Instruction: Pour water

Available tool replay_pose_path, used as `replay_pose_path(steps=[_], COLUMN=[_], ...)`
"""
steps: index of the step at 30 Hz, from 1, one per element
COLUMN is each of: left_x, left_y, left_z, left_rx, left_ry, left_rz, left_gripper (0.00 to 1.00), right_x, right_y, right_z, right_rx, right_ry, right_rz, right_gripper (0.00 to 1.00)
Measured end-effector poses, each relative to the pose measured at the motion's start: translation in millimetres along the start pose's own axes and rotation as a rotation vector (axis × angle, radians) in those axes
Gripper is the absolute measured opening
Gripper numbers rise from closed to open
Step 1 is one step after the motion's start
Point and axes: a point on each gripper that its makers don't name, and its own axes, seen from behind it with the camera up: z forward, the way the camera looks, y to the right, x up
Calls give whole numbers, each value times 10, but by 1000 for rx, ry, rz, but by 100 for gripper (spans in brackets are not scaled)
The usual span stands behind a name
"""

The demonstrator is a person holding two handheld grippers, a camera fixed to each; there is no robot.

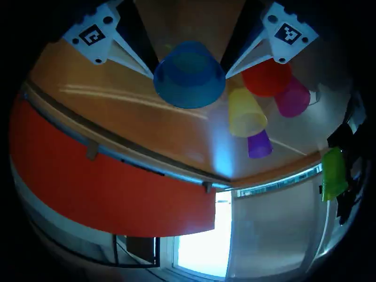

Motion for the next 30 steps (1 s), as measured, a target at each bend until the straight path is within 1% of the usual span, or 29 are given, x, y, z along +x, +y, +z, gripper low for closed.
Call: replay_pose_path(steps=[6,15,21,30], left_x=[71,100,130,129], left_y=[65,172,230,236], left_z=[-41,-51,-51,-29], left_rx=[-1,-4,-12,-19], left_ry=[7,-6,-6,-3], left_rz=[18,36,43,39], left_gripper=[87,87,87,87], right_x=[290,615,766,948], right_y=[-69,-293,-394,-440], right_z=[-269,-655,-847,-1052], right_rx=[-14,-20,-26,-42], right_ry=[62,143,194,271], right_rz=[-4,-26,-34,-27], right_gripper=[89,89,89,89])
